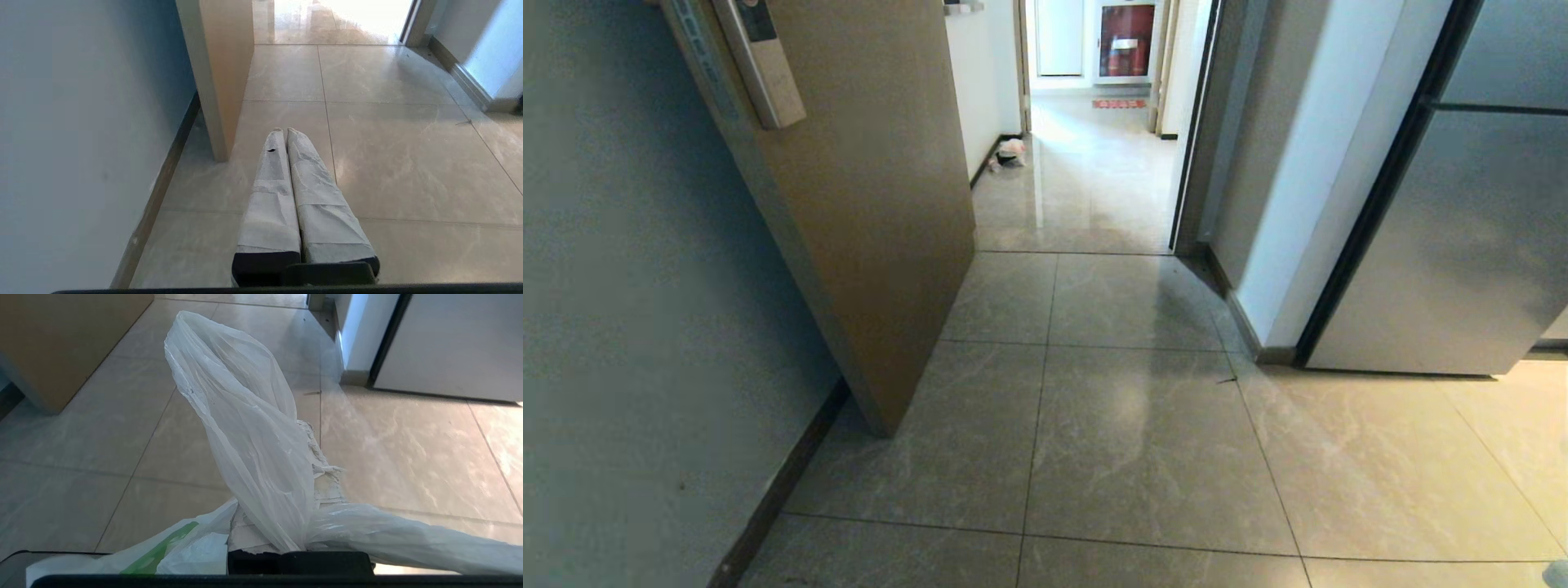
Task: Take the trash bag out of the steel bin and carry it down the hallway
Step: Put the trash bag at the door
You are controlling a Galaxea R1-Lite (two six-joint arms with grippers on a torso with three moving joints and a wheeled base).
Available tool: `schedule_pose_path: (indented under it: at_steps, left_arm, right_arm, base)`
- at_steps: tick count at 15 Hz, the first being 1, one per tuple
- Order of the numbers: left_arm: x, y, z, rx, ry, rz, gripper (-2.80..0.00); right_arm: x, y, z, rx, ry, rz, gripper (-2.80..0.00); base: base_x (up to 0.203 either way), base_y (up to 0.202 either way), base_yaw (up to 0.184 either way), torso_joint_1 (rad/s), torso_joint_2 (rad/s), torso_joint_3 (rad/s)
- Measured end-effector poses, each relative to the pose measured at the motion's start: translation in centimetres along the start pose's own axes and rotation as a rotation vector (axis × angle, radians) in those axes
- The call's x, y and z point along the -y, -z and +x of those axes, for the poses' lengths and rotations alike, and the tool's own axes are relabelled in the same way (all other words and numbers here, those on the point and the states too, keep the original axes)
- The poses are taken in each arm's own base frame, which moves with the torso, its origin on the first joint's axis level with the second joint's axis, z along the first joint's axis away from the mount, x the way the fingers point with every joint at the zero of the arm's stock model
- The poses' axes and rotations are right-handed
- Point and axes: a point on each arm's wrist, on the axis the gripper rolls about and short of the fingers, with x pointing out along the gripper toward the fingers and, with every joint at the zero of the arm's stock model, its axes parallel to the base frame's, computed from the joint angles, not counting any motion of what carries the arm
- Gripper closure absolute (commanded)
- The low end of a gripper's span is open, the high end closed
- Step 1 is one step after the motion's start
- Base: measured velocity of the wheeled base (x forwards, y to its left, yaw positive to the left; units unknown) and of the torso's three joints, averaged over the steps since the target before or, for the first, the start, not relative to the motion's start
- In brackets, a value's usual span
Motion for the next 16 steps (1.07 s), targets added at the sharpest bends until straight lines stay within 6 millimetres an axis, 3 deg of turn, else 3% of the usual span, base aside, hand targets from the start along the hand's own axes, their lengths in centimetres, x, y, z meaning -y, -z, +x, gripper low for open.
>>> schedule_pose_path:
  at_steps: [16]
  left_arm:
    - [0.00,-0.01,0.00,0.001,0.000,0.000,0.00]
  right_arm:
    - [0.00,0.00,0.00,0.000,0.000,0.001,0.00]
  base:
    - [0.191,0.000,0.001,0.003,0.00,0.003]
